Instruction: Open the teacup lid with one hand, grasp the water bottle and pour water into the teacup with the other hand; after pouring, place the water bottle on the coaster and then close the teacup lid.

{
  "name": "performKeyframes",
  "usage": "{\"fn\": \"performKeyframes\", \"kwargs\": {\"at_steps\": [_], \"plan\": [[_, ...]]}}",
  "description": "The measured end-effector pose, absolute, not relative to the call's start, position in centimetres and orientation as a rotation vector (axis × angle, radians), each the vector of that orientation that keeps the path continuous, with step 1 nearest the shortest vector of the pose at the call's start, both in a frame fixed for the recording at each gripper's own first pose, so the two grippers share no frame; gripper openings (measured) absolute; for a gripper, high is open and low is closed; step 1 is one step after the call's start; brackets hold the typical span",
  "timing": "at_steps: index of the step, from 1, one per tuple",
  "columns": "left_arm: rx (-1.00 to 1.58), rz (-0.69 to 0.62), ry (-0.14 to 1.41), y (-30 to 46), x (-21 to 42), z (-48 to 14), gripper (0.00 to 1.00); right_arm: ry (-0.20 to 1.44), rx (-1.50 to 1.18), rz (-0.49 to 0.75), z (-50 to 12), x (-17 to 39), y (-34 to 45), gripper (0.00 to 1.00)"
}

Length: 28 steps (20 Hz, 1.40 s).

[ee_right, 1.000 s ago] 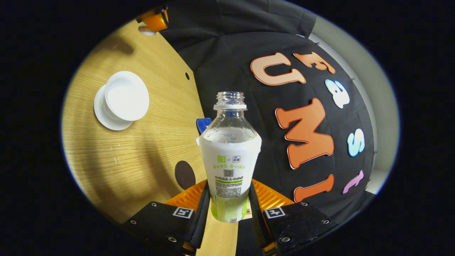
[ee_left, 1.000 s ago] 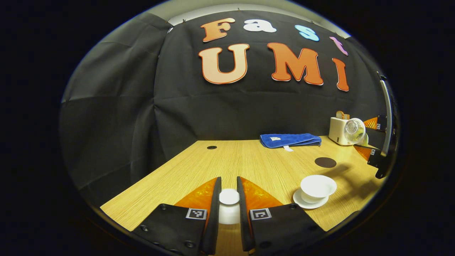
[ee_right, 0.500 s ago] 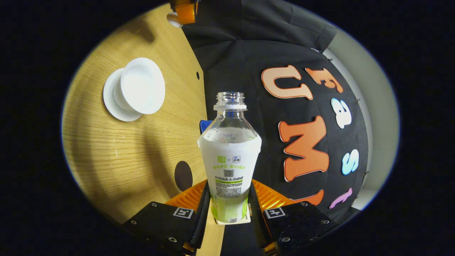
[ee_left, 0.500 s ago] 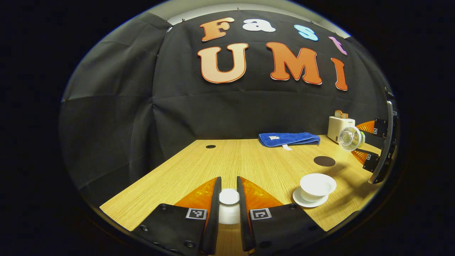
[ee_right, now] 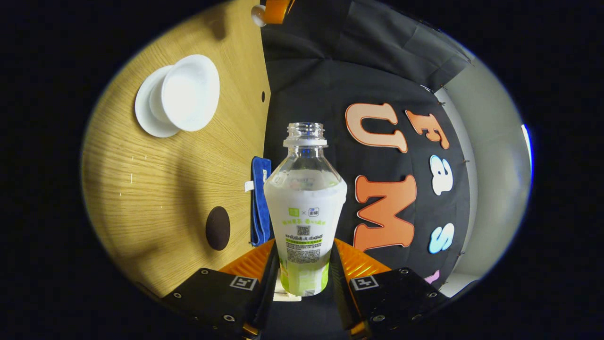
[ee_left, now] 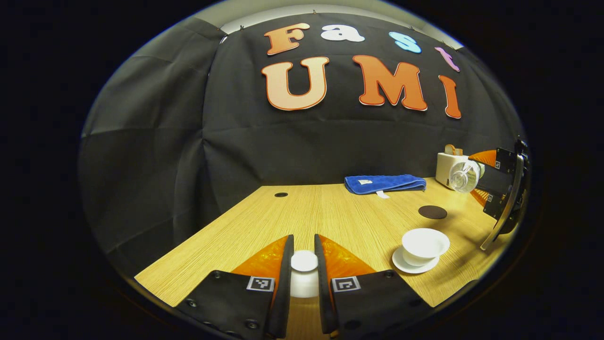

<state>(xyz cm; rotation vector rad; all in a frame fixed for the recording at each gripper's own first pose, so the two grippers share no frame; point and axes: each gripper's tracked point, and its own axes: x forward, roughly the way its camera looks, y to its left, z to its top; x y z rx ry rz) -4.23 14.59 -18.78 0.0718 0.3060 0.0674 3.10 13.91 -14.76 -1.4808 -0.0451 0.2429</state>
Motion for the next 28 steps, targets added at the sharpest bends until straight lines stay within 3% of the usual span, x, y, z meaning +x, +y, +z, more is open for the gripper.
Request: {"fn": "performKeyframes", "kwargs": {"at_steps": [28], "plan": [[0.078, 0.058, 0.321, 14.5, -4.3, -19.4, 0.30, -0.358, -1.689, 0.202, -11.2, 4.1, 15.4, 0.58]]}}
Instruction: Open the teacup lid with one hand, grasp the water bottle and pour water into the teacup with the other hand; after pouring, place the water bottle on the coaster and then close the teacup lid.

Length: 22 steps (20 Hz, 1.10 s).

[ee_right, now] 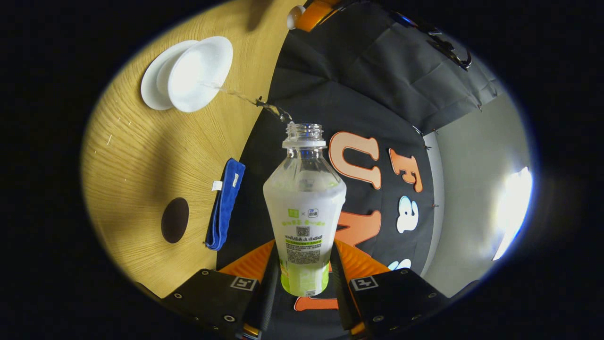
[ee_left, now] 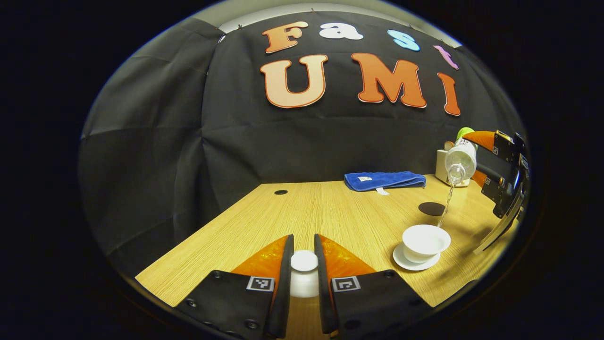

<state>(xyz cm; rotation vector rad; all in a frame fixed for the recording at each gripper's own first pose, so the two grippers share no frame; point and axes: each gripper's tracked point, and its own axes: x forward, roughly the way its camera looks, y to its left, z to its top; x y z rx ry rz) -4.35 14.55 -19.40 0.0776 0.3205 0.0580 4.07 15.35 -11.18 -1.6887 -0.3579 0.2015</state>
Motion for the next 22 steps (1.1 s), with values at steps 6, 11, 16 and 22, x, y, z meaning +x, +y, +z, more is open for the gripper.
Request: {"fn": "performKeyframes", "kwargs": {"at_steps": [6, 11, 16, 22], "plan": [[0.084, 0.060, 0.324, 14.7, -4.6, -19.4, 0.29, -0.446, -1.725, 0.184, -9.9, 4.3, 15.6, 0.54], [0.087, 0.059, 0.321, 14.8, -4.8, -19.2, 0.30, -0.531, -1.758, 0.170, -9.1, 3.7, 16.2, 0.57], [0.089, 0.059, 0.319, 14.8, -4.9, -19.0, 0.30, -0.592, -1.799, 0.187, -8.7, 3.8, 17.1, 0.57], [0.089, 0.061, 0.317, 14.9, -5.0, -18.8, 0.30, -0.642, -1.844, 0.185, -9.0, 3.6, 17.1, 0.60]]}}
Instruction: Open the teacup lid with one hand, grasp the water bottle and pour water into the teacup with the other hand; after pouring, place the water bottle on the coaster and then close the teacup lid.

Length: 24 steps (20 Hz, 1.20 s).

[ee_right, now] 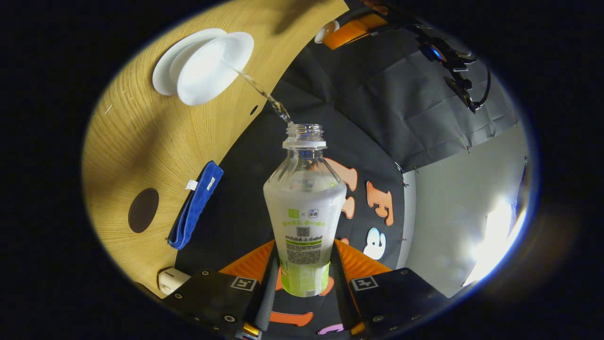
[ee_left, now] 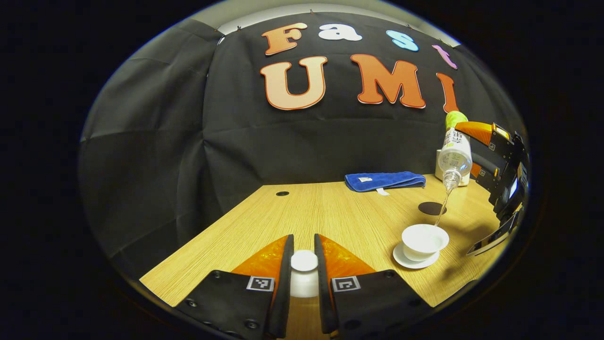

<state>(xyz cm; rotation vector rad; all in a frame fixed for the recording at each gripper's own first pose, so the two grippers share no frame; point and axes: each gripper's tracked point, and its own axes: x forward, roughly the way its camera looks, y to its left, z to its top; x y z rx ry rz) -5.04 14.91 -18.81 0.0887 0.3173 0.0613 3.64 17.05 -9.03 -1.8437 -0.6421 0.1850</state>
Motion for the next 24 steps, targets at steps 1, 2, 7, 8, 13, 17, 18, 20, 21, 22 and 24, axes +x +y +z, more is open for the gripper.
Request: {"fn": "performKeyframes", "kwargs": {"at_steps": [1, 2, 7, 8, 13, 17, 18, 20, 21, 22, 24], "plan": [[0.088, 0.060, 0.317, 14.8, -5.1, -18.8, 0.30, -0.652, -1.852, 0.182, -9.1, 3.6, 17.0, 0.57], [0.087, 0.061, 0.316, 14.9, -5.1, -18.8, 0.30, -0.680, -1.852, 0.158, -8.7, 3.6, 17.1, 0.54], [0.083, 0.065, 0.315, 15.0, -5.3, -18.9, 0.30, -0.702, -1.852, 0.152, -8.7, 3.8, 17.2, 0.57], [0.083, 0.069, 0.313, 15.2, -5.4, -18.8, 0.30, -0.699, -1.845, 0.159, -8.9, 3.9, 17.2, 0.58], [0.040, 0.071, 0.303, 14.7, -5.6, -18.5, 0.30, -0.537, -1.711, 0.257, -9.5, 3.8, 17.5, 0.57], [0.017, 0.055, 0.285, 13.8, -5.5, -17.8, 0.30, -0.289, -1.486, 0.394, -14.0, 4.3, 17.6, 0.58], [0.016, 0.049, 0.283, 13.5, -5.4, -17.8, 0.30, -0.213, -1.410, 0.426, -15.0, 4.3, 17.5, 0.57], [0.016, 0.039, 0.283, 13.0, -5.4, -17.7, 0.30, -0.127, -1.272, 0.445, -15.0, 4.6, 17.4, 0.58], [0.017, 0.039, 0.282, 13.0, -5.4, -17.7, 0.29, -0.100, -1.216, 0.442, -14.6, 4.9, 17.0, 0.58], [0.018, 0.040, 0.282, 12.9, -5.3, -17.6, 0.30, -0.072, -1.166, 0.435, -14.4, 5.2, 16.7, 0.58], [0.016, 0.039, 0.280, 12.8, -5.2, -17.4, 0.30, -0.020, -1.062, 0.414, -14.0, 6.4, 16.0, 0.58]]}}
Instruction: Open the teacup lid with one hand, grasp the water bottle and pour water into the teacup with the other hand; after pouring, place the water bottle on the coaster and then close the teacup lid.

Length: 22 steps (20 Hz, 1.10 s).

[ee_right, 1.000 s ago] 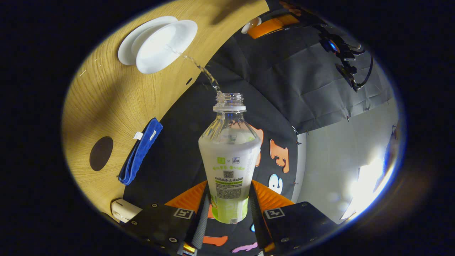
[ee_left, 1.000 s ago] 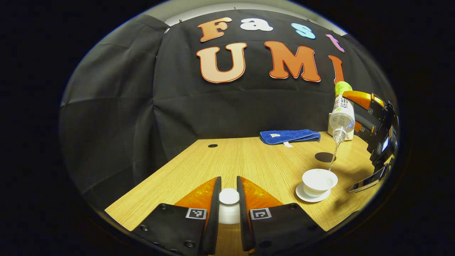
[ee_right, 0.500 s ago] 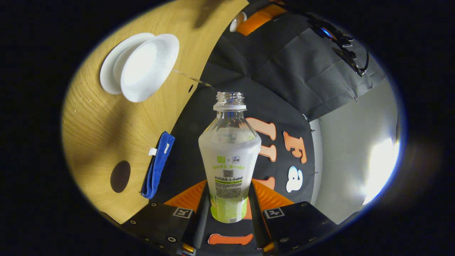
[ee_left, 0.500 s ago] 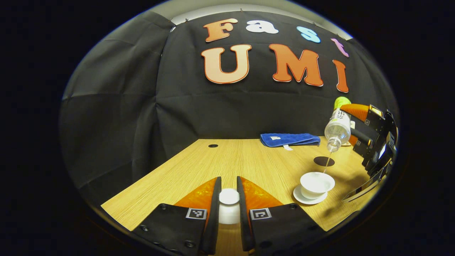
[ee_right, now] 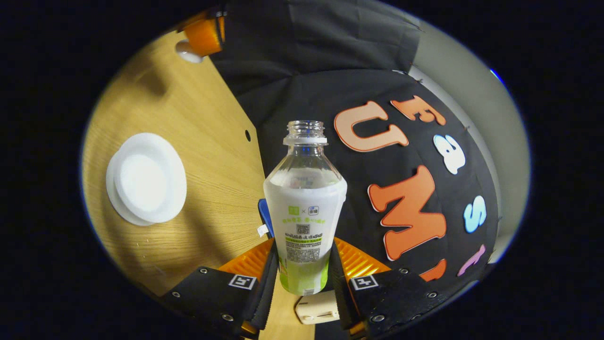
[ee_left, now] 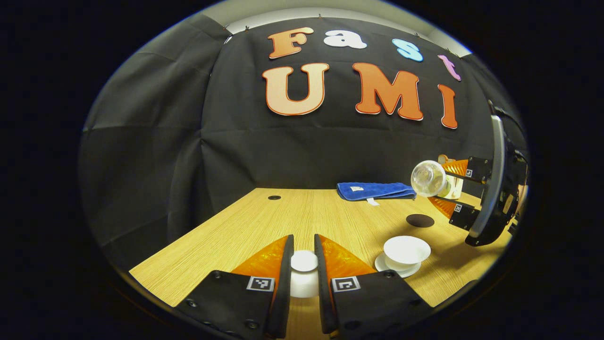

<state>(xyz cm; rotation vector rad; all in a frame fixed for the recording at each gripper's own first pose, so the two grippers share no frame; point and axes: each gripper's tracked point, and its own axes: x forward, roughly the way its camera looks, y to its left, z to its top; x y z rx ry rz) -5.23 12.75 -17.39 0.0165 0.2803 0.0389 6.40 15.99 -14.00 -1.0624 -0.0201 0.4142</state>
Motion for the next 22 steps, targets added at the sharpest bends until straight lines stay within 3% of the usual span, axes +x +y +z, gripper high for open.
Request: {"fn": "performKeyframes", "kwargs": {"at_steps": [14, 22], "plan": [[-0.031, -0.025, 0.228, 8.0, -3.7, -14.9, 0.30, 0.334, -0.214, 0.318, -16.9, 12.6, 9.5, 0.58], [-0.083, -0.092, 0.197, 3.7, -2.6, -14.0, 0.30, 0.499, -0.008, 0.318, -22.2, 12.5, 9.7, 0.58]]}}
